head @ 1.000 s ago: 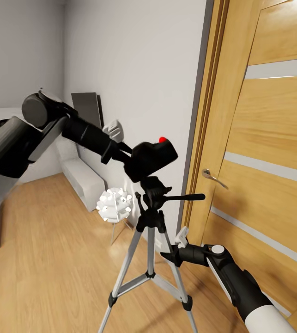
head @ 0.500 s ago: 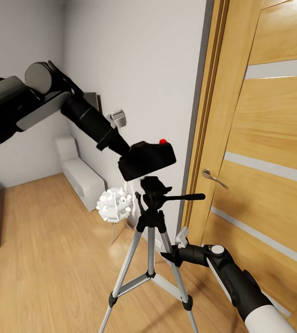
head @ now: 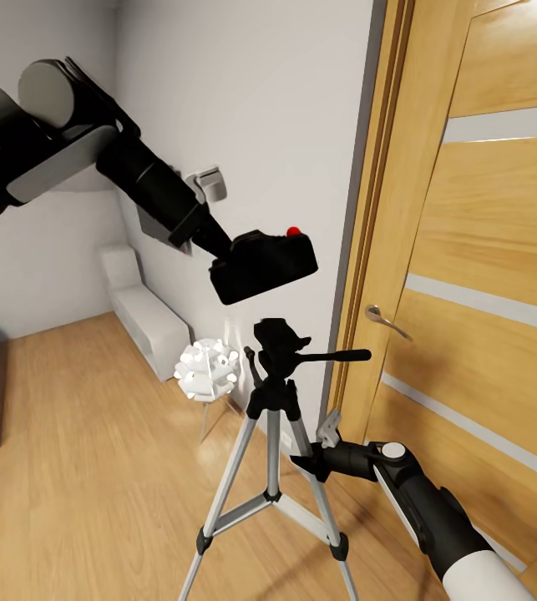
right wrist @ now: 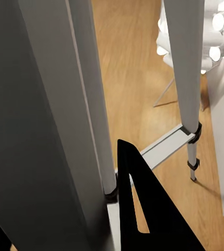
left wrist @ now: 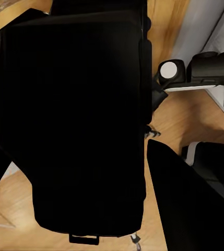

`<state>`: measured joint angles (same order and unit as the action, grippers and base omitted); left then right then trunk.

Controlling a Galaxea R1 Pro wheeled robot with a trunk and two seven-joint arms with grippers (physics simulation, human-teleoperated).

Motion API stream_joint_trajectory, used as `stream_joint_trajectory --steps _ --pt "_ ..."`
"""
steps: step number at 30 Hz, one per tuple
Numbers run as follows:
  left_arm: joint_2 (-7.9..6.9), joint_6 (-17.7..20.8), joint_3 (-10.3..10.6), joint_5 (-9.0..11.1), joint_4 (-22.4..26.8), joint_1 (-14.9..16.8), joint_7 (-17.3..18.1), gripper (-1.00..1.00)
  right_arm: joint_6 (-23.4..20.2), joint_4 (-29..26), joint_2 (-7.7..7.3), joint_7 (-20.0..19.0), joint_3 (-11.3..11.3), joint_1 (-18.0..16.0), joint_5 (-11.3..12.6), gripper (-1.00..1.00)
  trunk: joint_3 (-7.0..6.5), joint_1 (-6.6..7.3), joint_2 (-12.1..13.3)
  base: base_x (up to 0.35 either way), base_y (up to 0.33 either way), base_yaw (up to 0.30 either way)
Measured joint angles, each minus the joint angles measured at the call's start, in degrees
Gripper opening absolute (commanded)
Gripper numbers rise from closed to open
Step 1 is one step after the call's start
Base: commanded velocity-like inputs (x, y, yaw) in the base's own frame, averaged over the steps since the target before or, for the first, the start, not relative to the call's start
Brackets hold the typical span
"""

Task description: Attach the digital camera to the camera tripod in the bedroom.

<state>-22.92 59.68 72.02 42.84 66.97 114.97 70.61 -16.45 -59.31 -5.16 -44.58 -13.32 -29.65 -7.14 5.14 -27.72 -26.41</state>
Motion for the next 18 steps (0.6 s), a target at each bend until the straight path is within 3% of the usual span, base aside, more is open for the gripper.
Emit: stream_joint_trajectory --steps 10,18 --pt "0.74 0.01 3.4 -0.2 -1.87 0.67 -0.37 -1.0 -0.01 -0.01 0.0 0.02 0.0 0.0 0.01 -1.0 0.0 0.0 0.0 0.0 0.0 0.0" --pt "3.19 0.02 8.9 -0.35 -3.71 2.12 -0.44 -1.0 -0.01 -0.01 0.0 0.02 0.0 0.0 0.02 -1.0 0.0 0.0 0.0 0.0 0.0 0.0"
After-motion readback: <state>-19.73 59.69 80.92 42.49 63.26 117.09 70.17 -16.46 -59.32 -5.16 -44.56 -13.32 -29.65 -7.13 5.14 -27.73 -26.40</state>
